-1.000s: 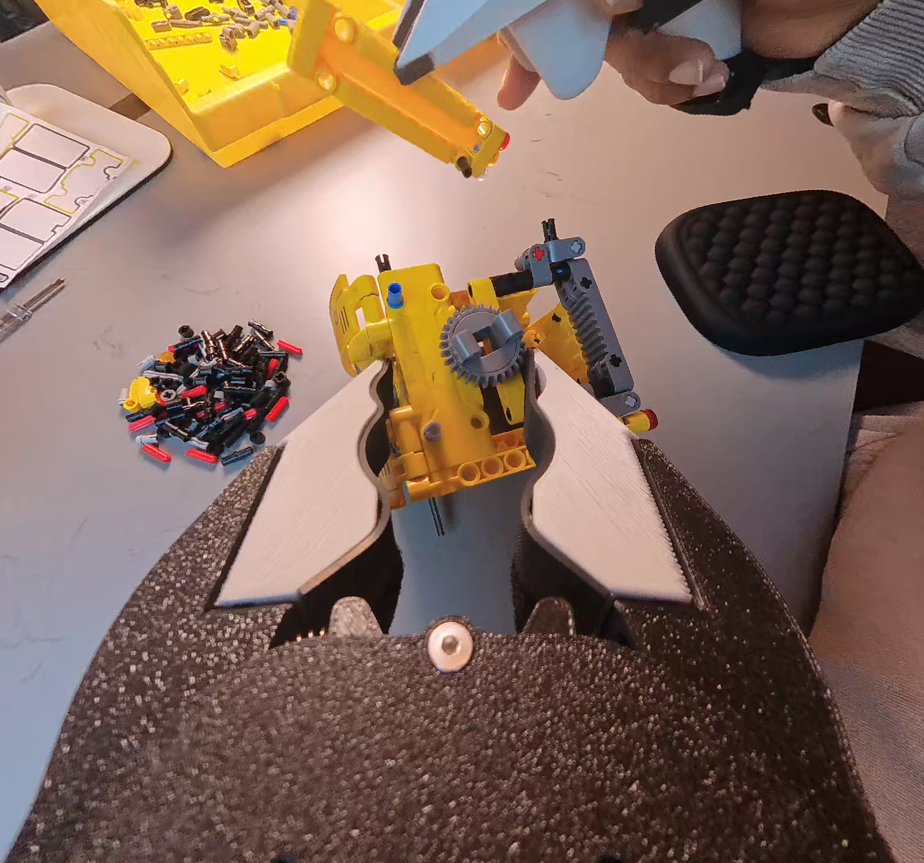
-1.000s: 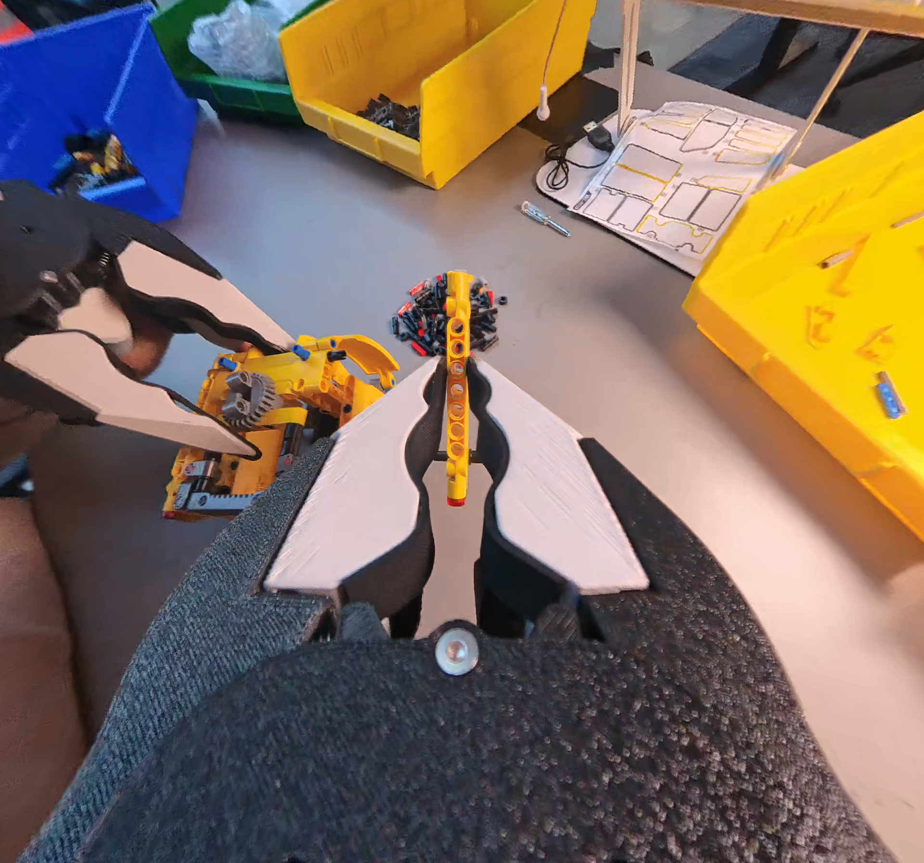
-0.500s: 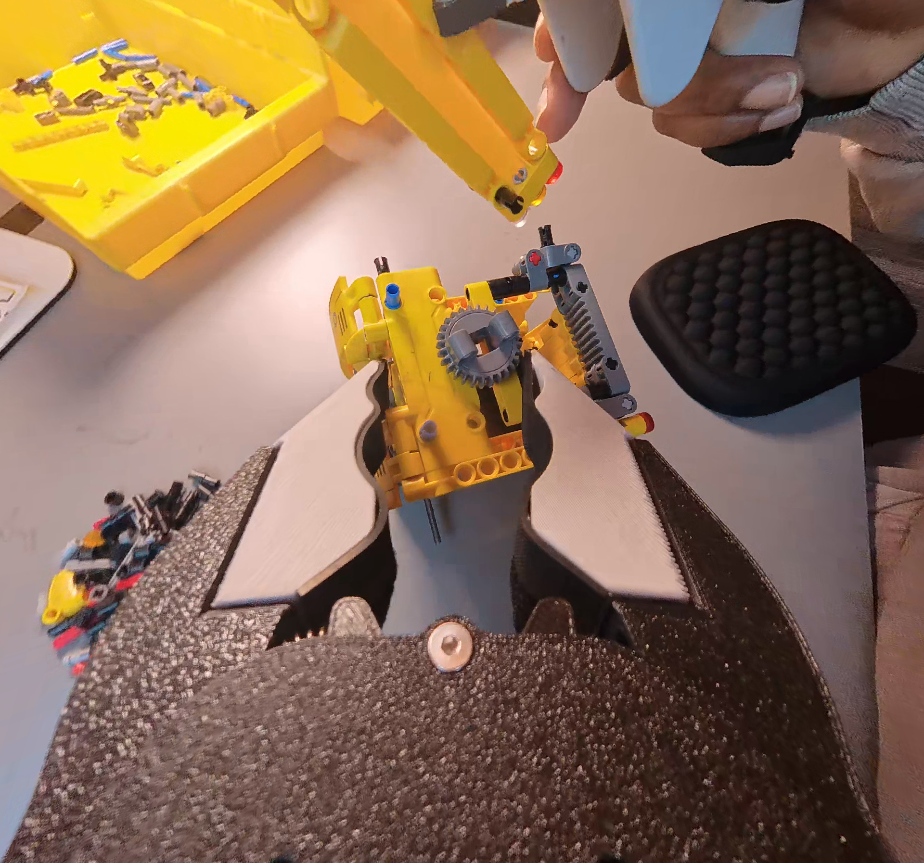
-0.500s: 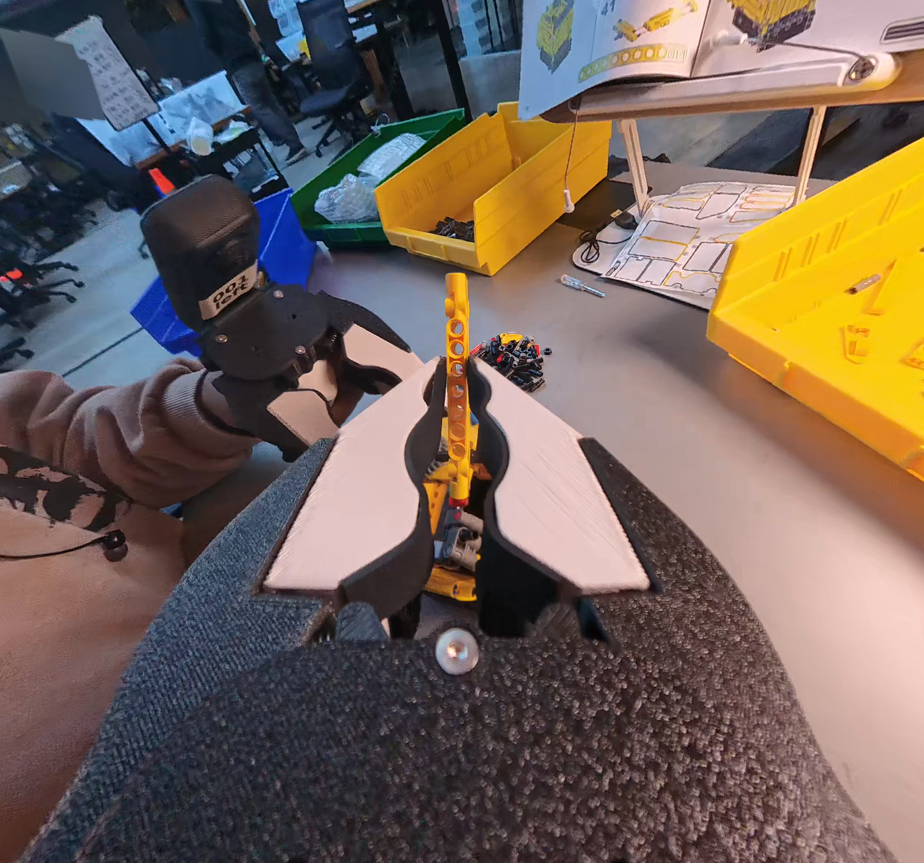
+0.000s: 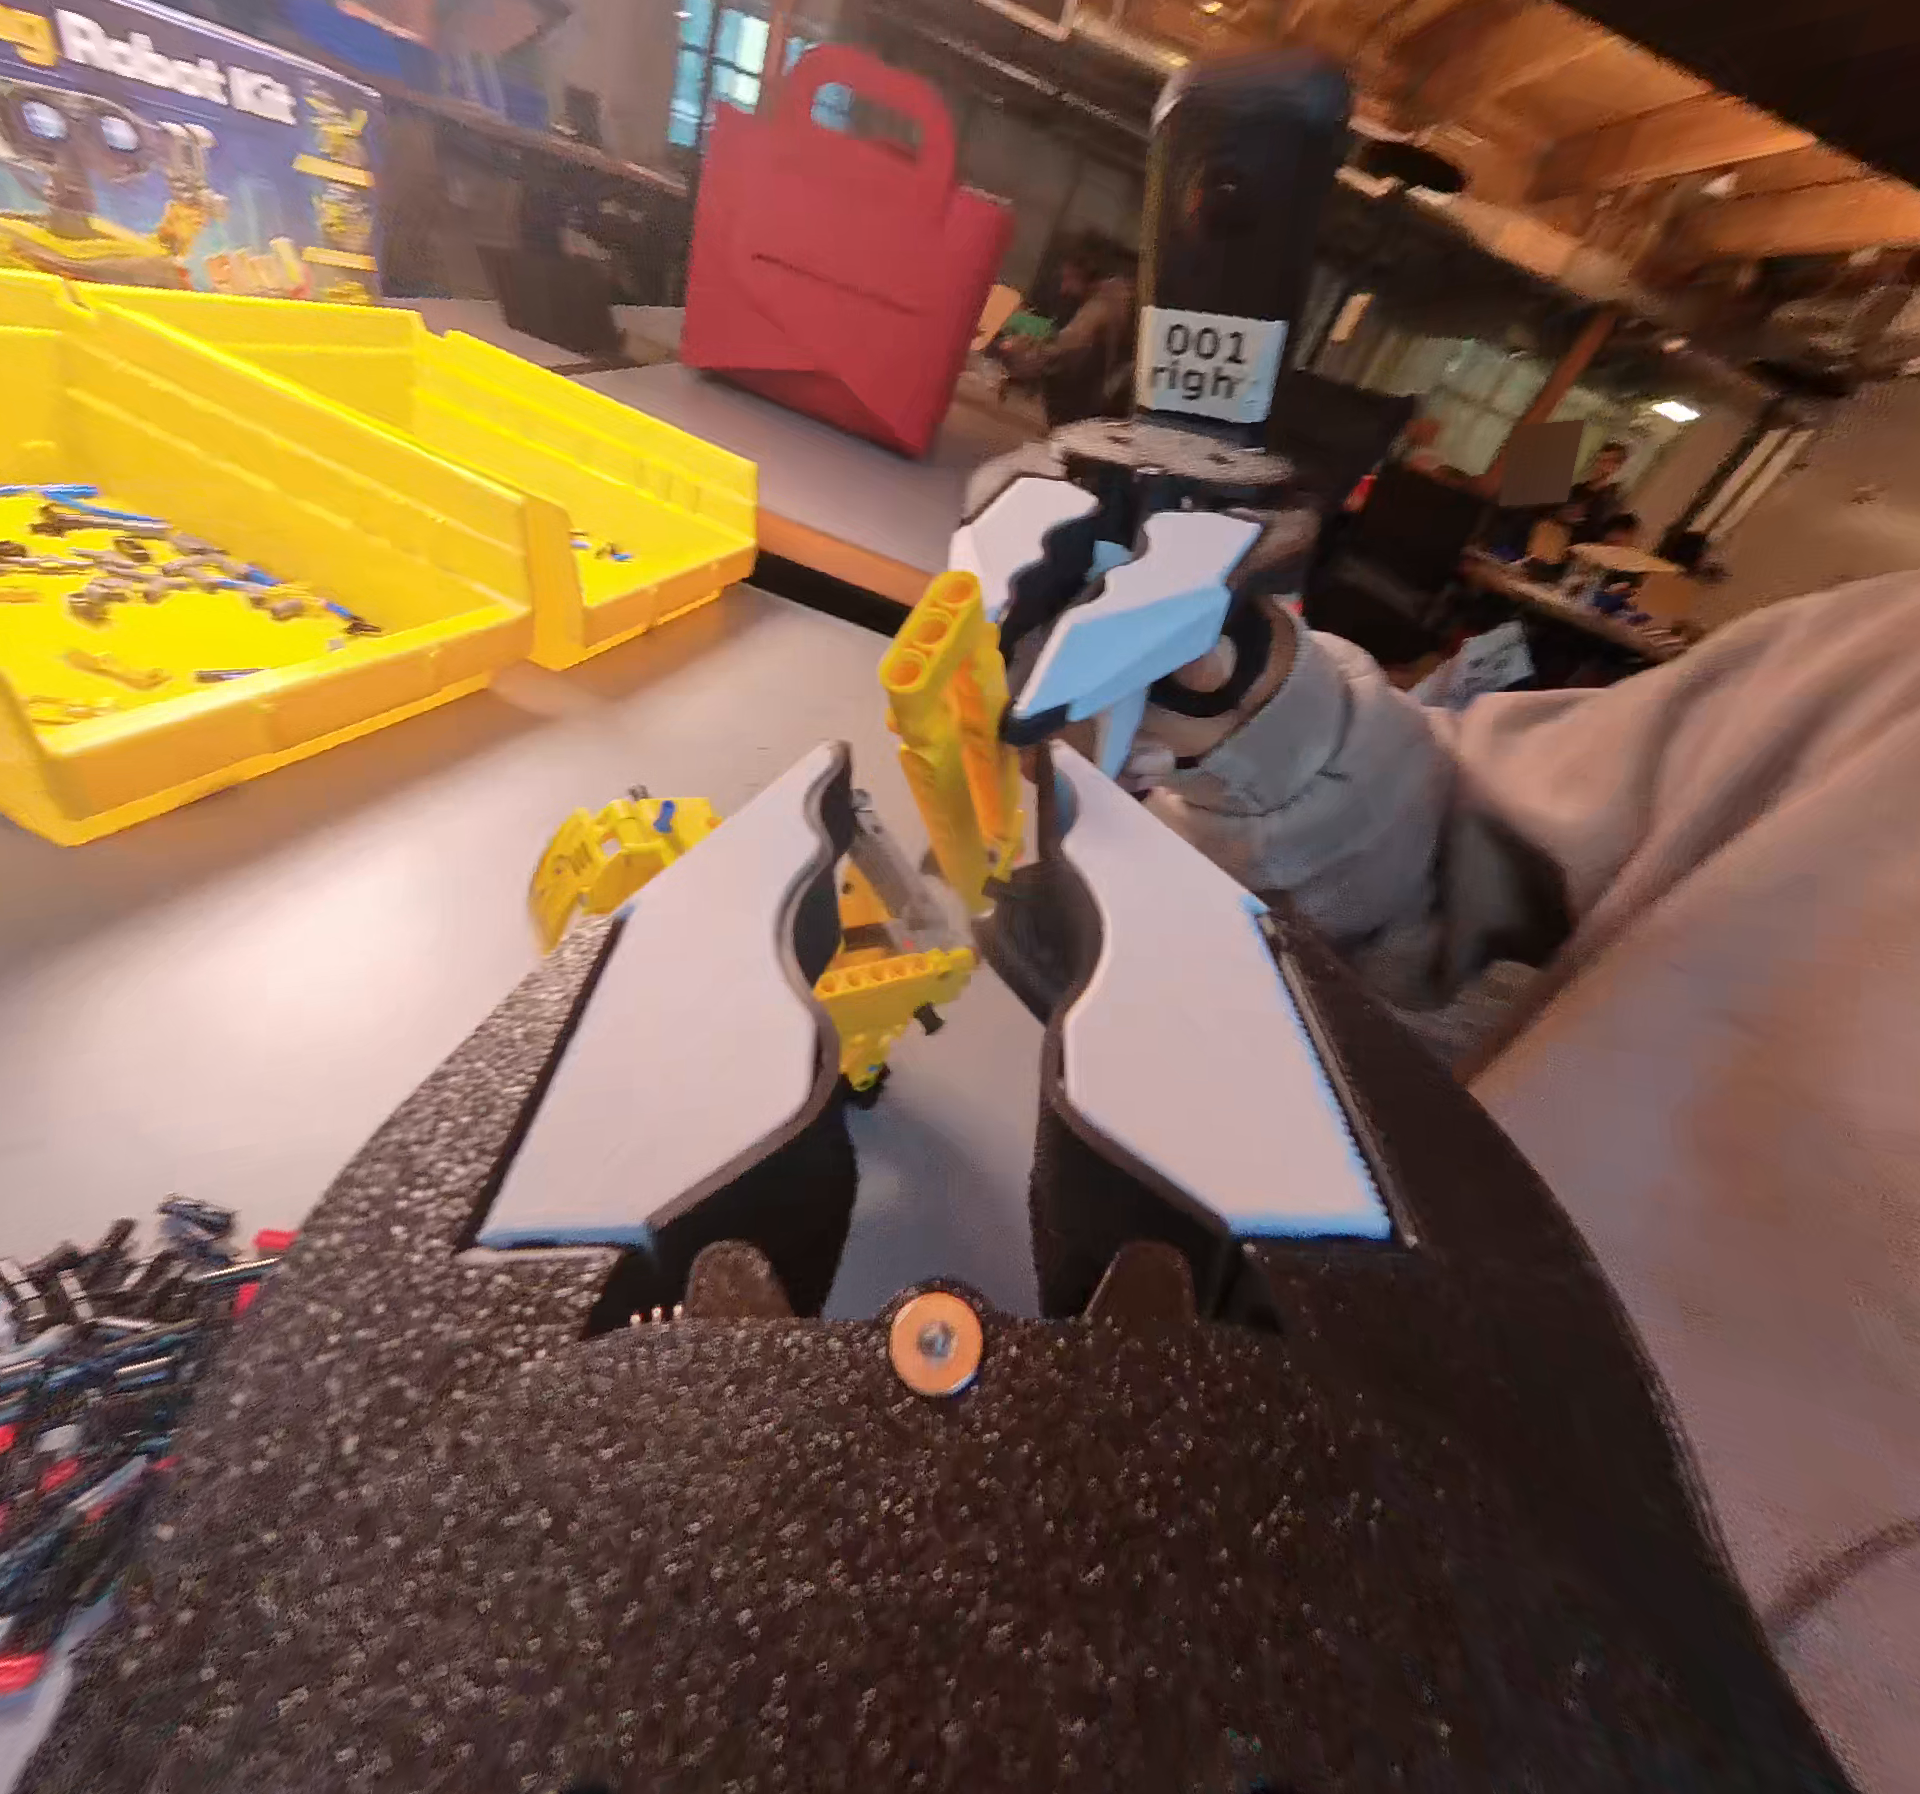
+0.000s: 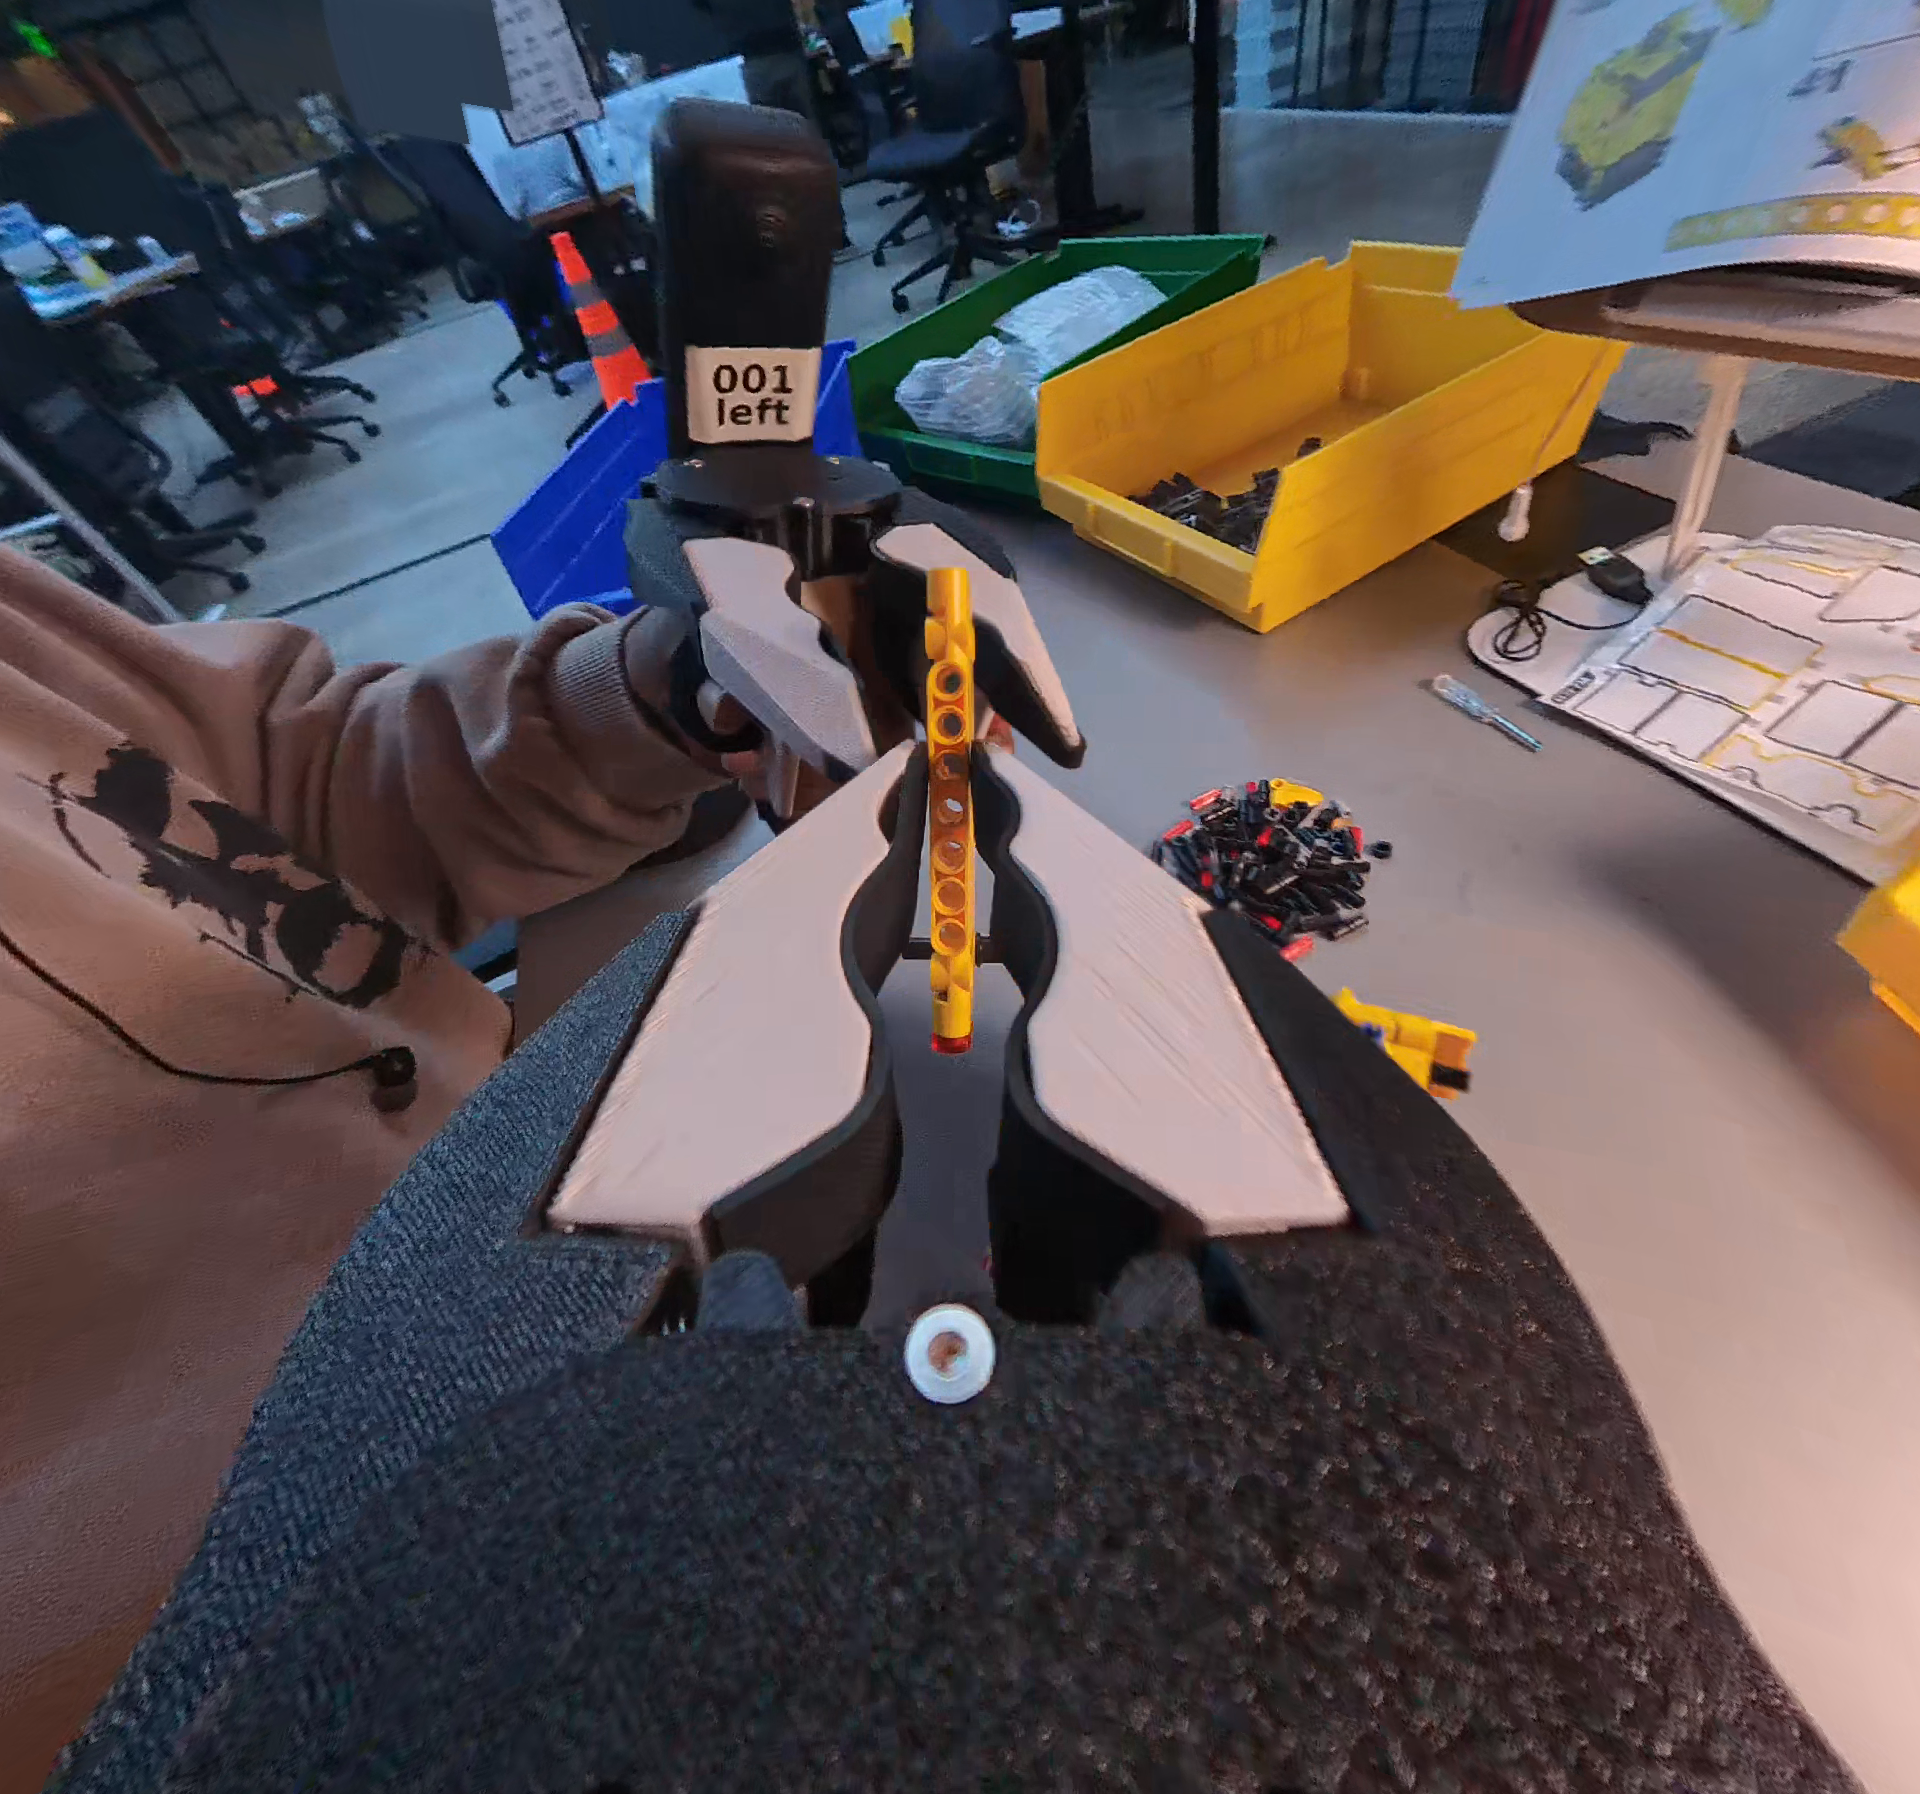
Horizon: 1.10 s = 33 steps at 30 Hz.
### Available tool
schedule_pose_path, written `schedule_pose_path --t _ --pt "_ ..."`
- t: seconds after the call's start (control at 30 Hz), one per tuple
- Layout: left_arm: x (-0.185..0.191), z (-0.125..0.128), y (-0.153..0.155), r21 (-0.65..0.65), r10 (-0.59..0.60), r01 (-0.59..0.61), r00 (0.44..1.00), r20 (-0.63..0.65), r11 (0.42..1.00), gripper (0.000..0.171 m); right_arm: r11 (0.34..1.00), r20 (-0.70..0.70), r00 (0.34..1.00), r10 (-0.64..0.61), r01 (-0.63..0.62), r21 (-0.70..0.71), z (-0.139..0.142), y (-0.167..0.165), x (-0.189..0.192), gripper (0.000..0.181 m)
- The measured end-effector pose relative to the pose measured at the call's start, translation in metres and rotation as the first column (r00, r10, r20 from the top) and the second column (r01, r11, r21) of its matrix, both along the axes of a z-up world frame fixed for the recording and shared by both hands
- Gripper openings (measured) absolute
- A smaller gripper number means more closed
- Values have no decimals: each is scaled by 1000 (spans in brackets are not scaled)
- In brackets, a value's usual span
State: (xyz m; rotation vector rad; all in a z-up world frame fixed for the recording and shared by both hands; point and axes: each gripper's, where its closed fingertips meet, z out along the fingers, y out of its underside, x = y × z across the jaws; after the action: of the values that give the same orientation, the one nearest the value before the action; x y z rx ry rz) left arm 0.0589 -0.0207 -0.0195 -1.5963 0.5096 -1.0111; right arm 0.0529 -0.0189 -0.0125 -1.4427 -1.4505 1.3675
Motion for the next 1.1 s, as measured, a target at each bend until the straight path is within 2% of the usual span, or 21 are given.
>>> schedule_pose_path --t 0.03,0.07,0.1,0.17,0.2,0.27,0.37,0.43,0.47,0.5,0.53,0.6,0.7,0.77,0.83,0.93,1.03,1.1 --pt "-1 1 -8 -1 -39 39 999 23 999 18 1000 -9 1000 7 -6 5 1 -4 -5 7" --pt "-7 0 -12 7 -30 29 999 28 1000 7 999 -14 1000 28 -27 17 1 -8 -9 8" --pt "-13 -1 -17 22 -25 24 999 27 999 6 999 -14 999 38 -37 26 1 -9 -12 8" --pt "-28 -14 -28 -38 -21 21 1000 -5 999 6 997 -6 1000 9 -8 78 0 1 -12 23" --pt "-40 -28 -31 -93 5 -11 998 -60 996 6 993 -9 1000 -16 17 117 2 10 -9 26" --pt "-56 -66 -48 -244 -37 -10 982 -186 970 6 984 -18 998 -64 66 163 6 35 2 30" --pt "-80 -120 -63 -424 -64 -84 944 -323 902 6 981 73 992 -102 87 176 -11 75 21 31" --pt "-96 -142 -60 -447 -10 -189 913 -407 874 7 990 167 982 -92 73 117 -34 91 29 30" --pt "-101 -147 -57 -449 7 -220 903 -430 866 15 994 208 974 -87 71 84 -45 96 32 31" --pt "-104 -148 -54 -443 29 -245 898 -440 862 32 996 225 971 -84 74 52 -53 99 34 31" --pt "-109 -145 -47 -419 73 -281 892 -447 863 40 998 246 967 -70 68 17 -61 99 36 31" --pt "-115 -132 -33 -348 163 -346 874 -459 871 51 999 286 958 -20 32 -37 -75 91 41 34" --pt "-114 -114 -19 -246 235 -397 834 -499 884 61 997 329 943 53 -33 -68 -87 75 49 45" --pt "-98 -103 -14 -200 222 -364 834 -506 910 64 995 367 926 86 -64 -70 -94 66 57 48" --pt "-74 -94 -10 -162 193 -308 848 -494 938 63 997 407 911 74 -64 -38 -103 61 62 32" --pt "-41 -85 -5 -124 153 -236 870 -468 964 61 996 404 911 75 -52 -69 -101 45 57 22" --pt "-15 -79 -2 -106 106 -175 876 -470 979 61 994 420 902 98 -72 -77 -104 16 49 23" --pt "-3 -78 -2 -93 70 -135 861 -504 987 61 991 407 905 122 -91 -93 -102 -2 43 24"
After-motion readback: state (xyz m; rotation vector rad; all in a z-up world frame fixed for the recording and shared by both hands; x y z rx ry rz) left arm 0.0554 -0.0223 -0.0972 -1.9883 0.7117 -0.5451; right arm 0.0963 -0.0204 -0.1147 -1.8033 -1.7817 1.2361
